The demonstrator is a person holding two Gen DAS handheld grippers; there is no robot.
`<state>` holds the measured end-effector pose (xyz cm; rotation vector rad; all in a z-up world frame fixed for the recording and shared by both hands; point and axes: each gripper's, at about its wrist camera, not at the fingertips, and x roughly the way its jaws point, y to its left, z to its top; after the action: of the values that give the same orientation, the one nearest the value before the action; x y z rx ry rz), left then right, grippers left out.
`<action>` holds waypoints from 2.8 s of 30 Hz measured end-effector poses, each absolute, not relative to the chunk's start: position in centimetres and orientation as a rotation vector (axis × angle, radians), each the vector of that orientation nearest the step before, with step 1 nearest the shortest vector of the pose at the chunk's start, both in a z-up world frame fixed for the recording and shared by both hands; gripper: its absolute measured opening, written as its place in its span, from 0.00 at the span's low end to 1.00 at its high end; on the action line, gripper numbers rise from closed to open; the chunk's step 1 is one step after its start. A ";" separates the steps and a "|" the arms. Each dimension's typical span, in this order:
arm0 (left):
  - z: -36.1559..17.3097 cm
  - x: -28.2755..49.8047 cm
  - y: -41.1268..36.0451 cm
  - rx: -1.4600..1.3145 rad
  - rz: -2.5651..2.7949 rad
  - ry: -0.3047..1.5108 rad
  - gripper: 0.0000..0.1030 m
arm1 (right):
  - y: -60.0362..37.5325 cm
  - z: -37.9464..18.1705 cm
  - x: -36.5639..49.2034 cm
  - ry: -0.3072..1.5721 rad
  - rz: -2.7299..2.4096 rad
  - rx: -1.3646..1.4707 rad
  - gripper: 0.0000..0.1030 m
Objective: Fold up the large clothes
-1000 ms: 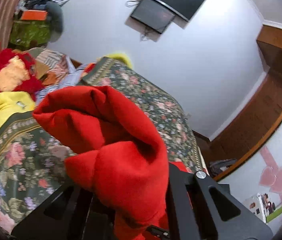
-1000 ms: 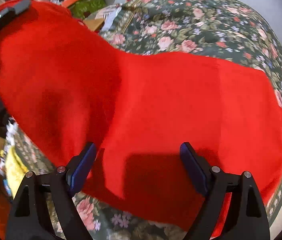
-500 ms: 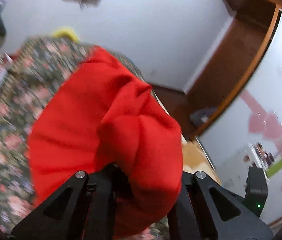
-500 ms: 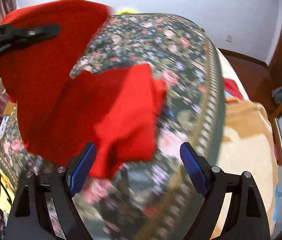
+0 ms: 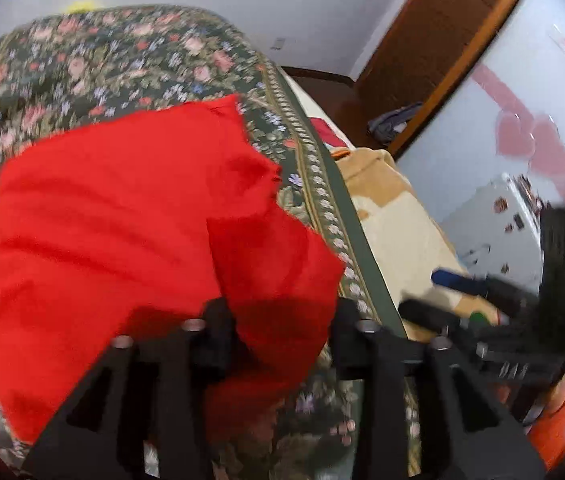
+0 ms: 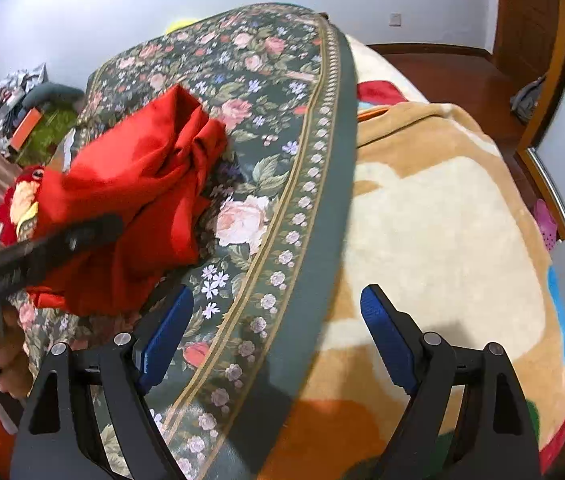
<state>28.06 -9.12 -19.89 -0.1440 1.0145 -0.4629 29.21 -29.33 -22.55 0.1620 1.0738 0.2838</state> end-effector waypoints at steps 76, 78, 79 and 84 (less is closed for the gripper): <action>-26.1 32.3 11.3 -0.599 -0.243 1.099 0.86 | -19.0 -24.8 38.5 1.181 0.543 0.215 0.84; -27.1 33.0 11.8 -0.678 -0.269 1.116 0.86 | -19.3 -26.5 39.4 1.236 0.535 0.257 0.84; -27.8 33.4 12.0 -0.724 -0.284 1.127 0.86 | -19.6 -27.6 40.0 1.271 0.538 0.303 0.84; -30.1 34.5 12.8 -0.866 -0.350 1.168 0.86 | -20.1 -28.7 41.2 1.288 0.565 0.402 0.84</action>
<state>34.52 12.80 -30.06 -0.8663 1.1681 -0.3495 41.19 -20.09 -28.66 0.4016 1.2878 0.5646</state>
